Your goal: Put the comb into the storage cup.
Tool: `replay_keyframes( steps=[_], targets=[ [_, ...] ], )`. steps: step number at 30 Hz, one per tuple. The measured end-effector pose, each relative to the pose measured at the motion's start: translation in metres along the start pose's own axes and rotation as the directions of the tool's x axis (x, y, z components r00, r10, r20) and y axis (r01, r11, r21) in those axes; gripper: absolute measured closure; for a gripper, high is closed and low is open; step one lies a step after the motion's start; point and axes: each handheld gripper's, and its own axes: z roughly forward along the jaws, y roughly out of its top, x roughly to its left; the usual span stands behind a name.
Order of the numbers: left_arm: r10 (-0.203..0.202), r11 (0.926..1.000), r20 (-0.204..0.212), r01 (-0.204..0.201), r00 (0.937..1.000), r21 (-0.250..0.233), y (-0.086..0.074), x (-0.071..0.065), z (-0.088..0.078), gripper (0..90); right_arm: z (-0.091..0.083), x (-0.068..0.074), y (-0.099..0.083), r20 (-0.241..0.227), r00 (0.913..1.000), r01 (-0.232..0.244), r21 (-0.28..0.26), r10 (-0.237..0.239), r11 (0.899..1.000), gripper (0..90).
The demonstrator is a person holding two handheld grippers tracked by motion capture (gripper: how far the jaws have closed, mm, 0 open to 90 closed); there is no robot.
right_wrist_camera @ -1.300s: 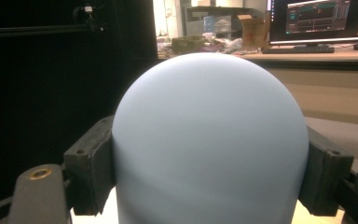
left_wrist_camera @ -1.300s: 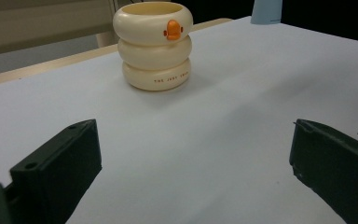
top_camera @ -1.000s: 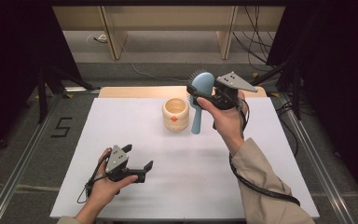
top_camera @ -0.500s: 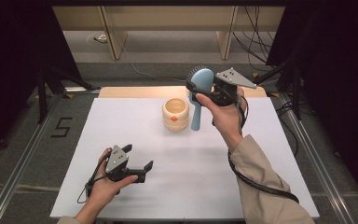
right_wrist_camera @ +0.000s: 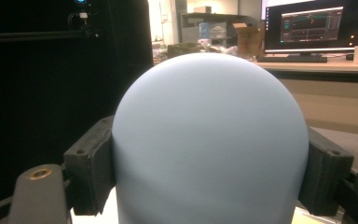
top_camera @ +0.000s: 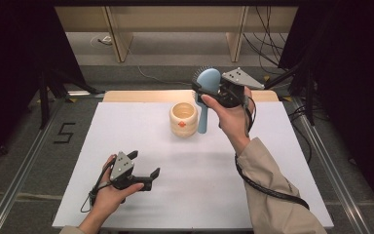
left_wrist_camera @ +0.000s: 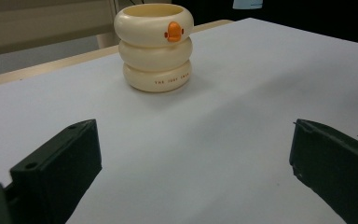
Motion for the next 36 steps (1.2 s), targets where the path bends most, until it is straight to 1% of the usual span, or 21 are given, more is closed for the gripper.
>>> replay_keyframes(
  steps=[16,36],
  targets=[
    [0.001,1.0000,-0.003,-0.001,1.0000,-0.001,0.001,0.001,-0.001,1.6,0.010,0.000,0.004,0.010,1.0000,-0.001,-0.011,0.001,1.000,21.2],
    [0.001,1.0000,-0.003,-0.001,1.0000,-0.002,0.001,0.001,-0.001,1.7,0.018,-0.002,0.003,0.022,0.9998,-0.003,-0.018,0.003,1.000,21.2]
  ],
)
